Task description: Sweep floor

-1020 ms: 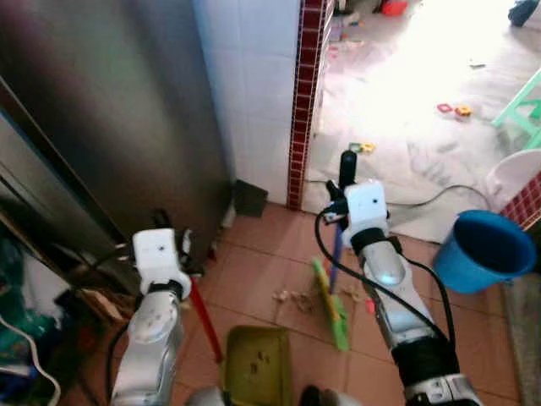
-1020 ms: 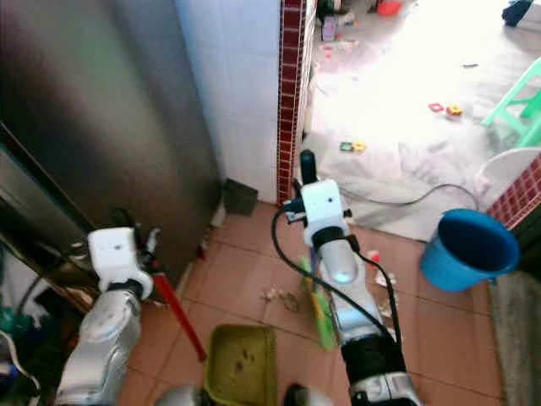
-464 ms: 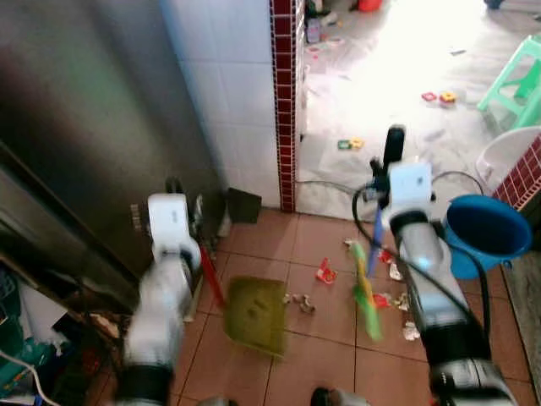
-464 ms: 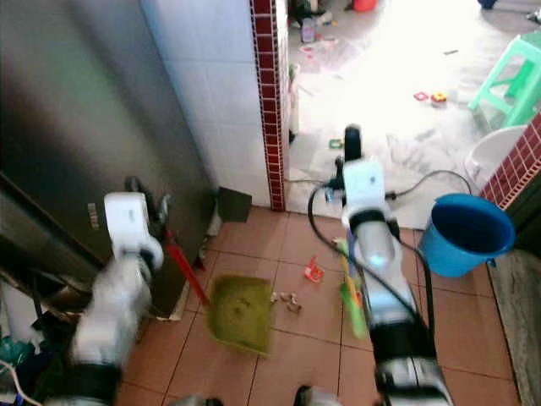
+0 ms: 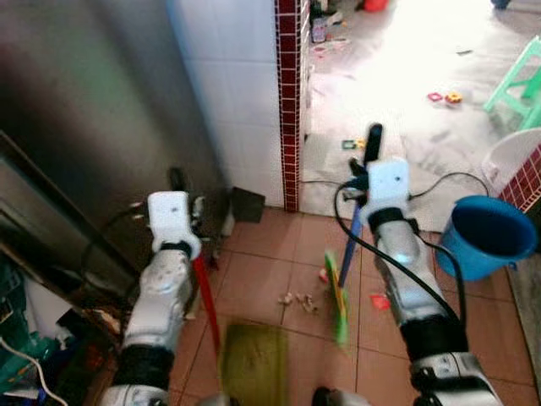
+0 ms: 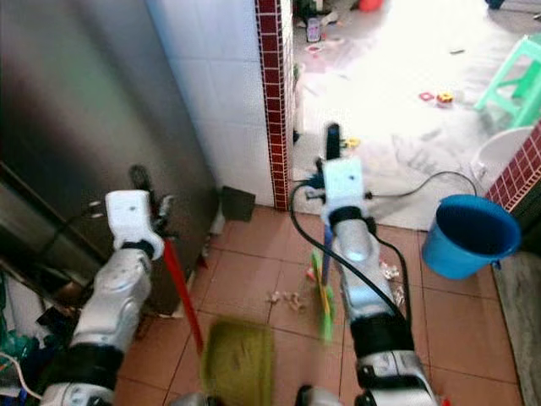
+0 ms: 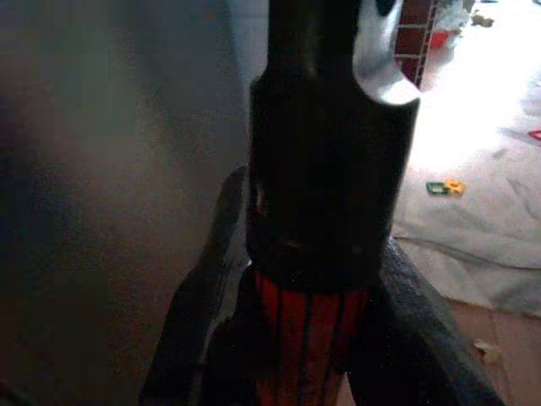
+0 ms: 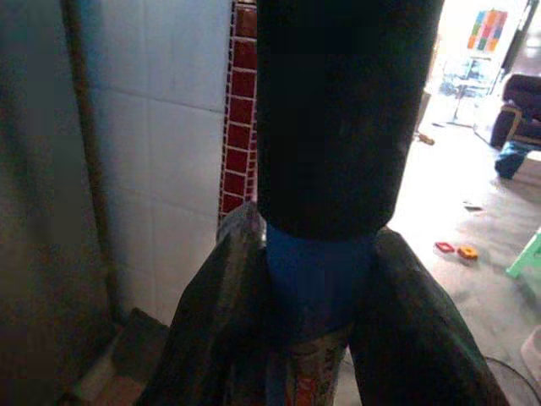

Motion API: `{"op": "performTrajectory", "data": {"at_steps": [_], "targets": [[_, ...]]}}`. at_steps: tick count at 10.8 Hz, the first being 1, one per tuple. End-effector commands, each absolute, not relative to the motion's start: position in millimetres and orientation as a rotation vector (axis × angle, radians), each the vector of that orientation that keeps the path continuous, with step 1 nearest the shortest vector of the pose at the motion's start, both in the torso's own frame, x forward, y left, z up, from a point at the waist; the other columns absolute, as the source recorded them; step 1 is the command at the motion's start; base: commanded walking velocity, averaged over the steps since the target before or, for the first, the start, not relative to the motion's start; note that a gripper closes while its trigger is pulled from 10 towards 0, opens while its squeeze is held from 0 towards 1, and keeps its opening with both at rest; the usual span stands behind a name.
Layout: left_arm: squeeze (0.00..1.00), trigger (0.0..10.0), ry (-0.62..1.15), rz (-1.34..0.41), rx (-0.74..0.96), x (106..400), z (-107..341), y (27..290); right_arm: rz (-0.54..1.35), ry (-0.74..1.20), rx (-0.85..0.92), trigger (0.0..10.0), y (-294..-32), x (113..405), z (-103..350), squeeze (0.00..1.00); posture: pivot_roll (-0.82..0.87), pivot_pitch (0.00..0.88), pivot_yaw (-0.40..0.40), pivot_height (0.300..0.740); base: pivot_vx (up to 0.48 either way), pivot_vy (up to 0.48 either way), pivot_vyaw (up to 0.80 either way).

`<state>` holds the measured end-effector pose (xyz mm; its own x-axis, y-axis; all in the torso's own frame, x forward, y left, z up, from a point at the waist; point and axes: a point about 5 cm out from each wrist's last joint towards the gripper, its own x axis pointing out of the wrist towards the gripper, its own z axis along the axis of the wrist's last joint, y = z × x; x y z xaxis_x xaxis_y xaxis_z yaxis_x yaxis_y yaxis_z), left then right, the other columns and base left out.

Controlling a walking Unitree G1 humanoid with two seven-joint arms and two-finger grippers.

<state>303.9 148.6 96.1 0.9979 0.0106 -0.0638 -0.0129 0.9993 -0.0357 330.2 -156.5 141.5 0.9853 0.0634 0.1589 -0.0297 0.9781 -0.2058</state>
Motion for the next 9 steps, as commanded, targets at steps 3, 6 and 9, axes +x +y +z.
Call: {"op": "performTrajectory", "data": {"at_steps": [3,6,9], "targets": [[0.0,10.0,0.0,0.071,0.013,284.2,99.5,166.4,0.043,-0.139,-0.217,10.0,-163.6,317.5,129.7,0.0,-0.05,0.0,0.048,0.74,0.0,0.0,0.0],[0.0,10.0,0.048,0.114,-0.053,274.2,85.1,167.2,0.042,-0.131,-0.222,10.0,-167.4,316.2,128.8,0.0,-0.07,0.0,0.058,0.74,0.0,0.0,-0.53],[0.0,10.0,0.067,0.134,-0.066,265.7,79.0,158.6,0.115,-0.131,-0.234,10.0,-162.9,319.9,133.2,0.0,-0.05,0.0,-0.045,0.74,0.0,0.0,0.0]]}}
